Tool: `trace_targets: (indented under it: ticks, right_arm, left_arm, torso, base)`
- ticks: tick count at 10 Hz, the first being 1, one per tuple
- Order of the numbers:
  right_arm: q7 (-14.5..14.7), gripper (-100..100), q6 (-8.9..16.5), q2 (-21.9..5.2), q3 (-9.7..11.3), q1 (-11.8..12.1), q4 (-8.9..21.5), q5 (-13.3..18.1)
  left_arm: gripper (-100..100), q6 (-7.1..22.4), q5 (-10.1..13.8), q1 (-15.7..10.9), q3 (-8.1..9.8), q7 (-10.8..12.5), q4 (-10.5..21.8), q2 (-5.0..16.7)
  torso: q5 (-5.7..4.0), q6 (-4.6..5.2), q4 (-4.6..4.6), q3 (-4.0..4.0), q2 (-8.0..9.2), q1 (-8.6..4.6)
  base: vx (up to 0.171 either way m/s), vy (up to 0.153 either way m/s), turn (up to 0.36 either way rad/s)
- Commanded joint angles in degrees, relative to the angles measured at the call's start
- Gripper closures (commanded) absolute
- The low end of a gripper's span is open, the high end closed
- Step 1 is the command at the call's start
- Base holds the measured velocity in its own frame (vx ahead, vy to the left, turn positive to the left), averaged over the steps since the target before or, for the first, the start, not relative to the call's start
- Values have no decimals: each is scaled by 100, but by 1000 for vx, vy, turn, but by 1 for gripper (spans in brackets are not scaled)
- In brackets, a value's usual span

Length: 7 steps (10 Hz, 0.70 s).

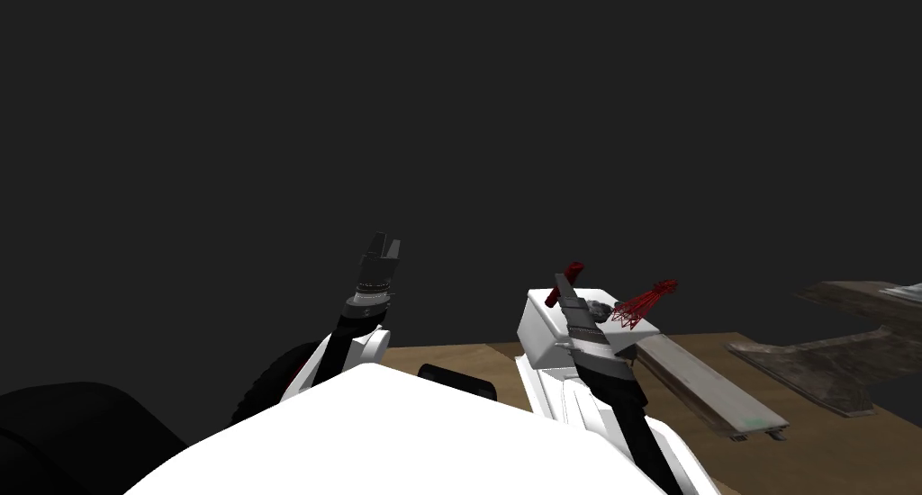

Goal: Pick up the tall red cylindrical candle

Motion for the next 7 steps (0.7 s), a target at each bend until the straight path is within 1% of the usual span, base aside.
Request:
trace_targets:
  ticks: [1,2,3,4,6,7]
  right_arm:
    - [96,-100,83,-118,-84,59,197,241]
    - [140,-100,110,-161,-116,68,291,330]
    - [239,-100,167,-244,-175,86,470,502]
    - [295,-100,196,-286,-202,94,554,585]
    - [563,-100,321,-471,-292,132,841,888]
    - [640,-100,353,-526,-310,142,900,955]
  left_arm:
    - [0,0,0,0,0,0,0,0]
    - [0,0,0,0,0,0,0,0]
    - [0,0,0,0,0,0,0,0]
    - [0,0,0,0,0,0,0,0]
    - [0,0,0,1,0,0,0,0]
    - [0,0,0,1,1,0,0,0]
  torso:
    - [0,0,0,0,0,0]
    - [0,0,0,-1,-2,-3]
    - [-1,1,0,-1,-2,-4]
    - [-2,1,-1,-2,-3,-7]
    - [-3,0,-3,-8,-15,-14]
    - [-3,1,-5,-13,-23,-17]
  base:
    - [-16,-13,26]
    - [-13,-19,24]
    - [-8,-27,17]
    - [2,-29,10]
    - [35,-45,8]
    - [61,-54,-7]
